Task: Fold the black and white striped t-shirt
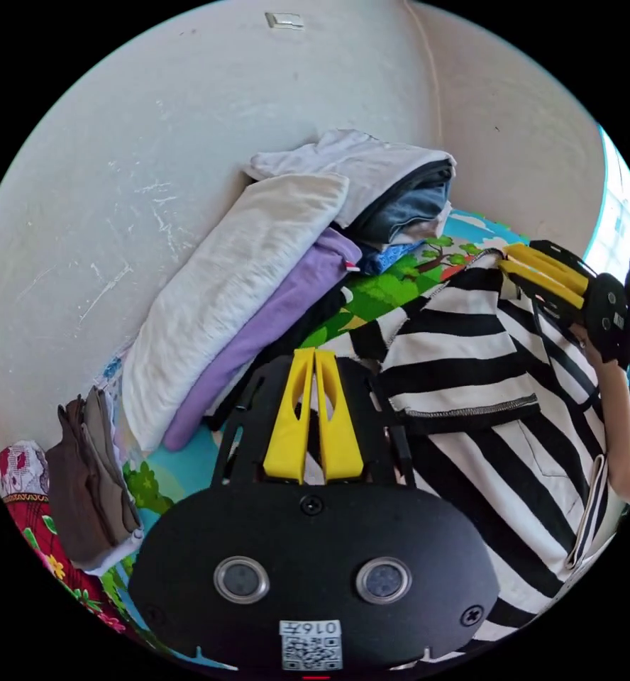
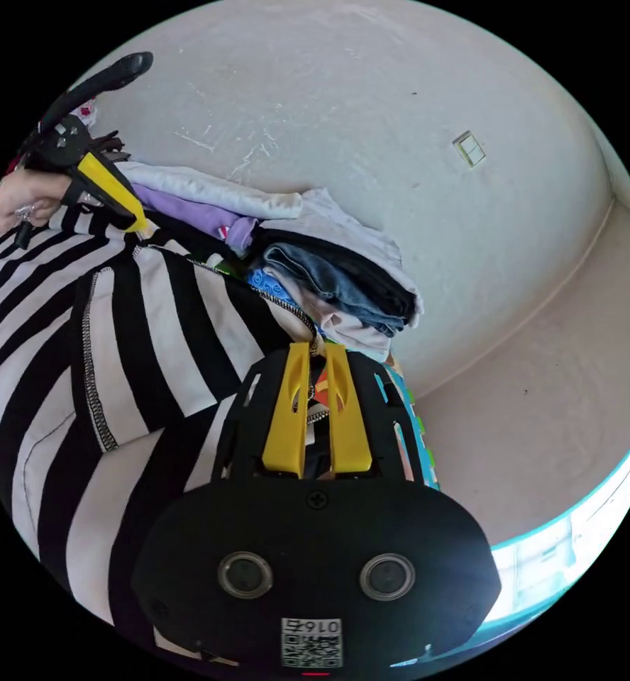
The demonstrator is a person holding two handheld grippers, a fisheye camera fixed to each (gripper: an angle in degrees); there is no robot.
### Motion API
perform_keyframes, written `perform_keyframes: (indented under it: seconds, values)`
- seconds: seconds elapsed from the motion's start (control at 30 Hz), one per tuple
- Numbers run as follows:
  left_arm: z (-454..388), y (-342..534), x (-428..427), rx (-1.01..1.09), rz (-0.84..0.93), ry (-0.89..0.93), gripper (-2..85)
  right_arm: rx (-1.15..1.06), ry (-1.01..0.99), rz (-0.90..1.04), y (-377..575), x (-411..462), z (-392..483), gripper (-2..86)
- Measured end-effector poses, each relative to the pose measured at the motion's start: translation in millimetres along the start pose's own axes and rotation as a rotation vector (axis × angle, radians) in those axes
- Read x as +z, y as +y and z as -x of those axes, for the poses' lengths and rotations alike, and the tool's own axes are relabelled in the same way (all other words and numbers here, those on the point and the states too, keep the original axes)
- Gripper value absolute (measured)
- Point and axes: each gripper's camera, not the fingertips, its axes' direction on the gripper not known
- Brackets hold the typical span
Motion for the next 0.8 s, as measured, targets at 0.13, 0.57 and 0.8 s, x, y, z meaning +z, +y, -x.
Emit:
perform_keyframes:
  seconds: [0.13, 0.57, 0.8]
  values:
    - [53, 22, -10, -0.026, 0.041, -0.096, -0.7, 0.176, 0.058, -0.06, 14, -12, -19, 7.7]
    - [167, 108, 12, -0.049, 0.175, 0.231, 9.2, 0.231, 0.057, -0.067, 33, -19, -25, 8.0]
    - [182, 73, 13, -0.093, 0.064, -0.047, -0.3, 0.231, 0.066, -0.061, 38, -19, -24, 7.5]
